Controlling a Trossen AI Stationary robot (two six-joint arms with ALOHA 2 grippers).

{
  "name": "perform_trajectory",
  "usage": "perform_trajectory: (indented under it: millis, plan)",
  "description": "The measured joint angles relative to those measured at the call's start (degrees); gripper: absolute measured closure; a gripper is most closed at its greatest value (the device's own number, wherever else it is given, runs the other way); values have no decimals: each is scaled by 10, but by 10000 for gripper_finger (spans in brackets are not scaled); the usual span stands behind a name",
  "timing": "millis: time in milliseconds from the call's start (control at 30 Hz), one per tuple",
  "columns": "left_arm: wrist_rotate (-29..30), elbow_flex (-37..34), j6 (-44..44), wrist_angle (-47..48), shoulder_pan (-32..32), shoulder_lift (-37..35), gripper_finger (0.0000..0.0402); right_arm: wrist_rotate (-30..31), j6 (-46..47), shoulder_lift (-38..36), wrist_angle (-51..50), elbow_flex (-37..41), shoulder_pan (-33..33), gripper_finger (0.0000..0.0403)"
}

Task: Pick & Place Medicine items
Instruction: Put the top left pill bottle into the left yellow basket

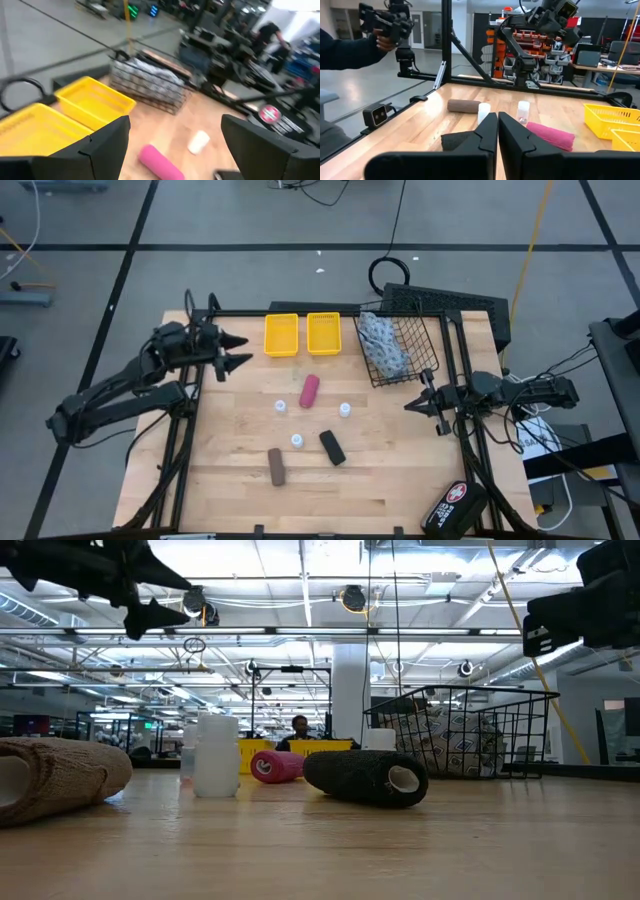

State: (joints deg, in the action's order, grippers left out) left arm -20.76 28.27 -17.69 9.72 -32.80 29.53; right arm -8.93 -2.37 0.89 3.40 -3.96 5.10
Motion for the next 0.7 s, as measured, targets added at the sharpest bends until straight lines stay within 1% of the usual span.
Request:
perform_trajectory:
  millis: [100,167,233,300,400,500,600,700]
  plan:
    - [5,2,0,0,44,21,78,0,0,0,0,0,0,395]
    - [23,10,1,1,85,37,78,0,0,0,0,0,0,395]
    - [55,24,12,14,135,54,78,0,0,0,-1,1,0,394]
    - [101,45,30,38,189,75,78,0,0,0,-1,1,0,395]
    - [195,82,51,96,278,117,78,-1,0,0,-1,1,0,394]
    - [284,114,54,134,359,168,78,-1,0,0,-1,1,0,394]
    - [346,127,65,137,423,219,78,-1,0,0,-2,1,0,394]
    - [392,127,84,129,465,265,78,-1,0,0,-2,1,0,395]
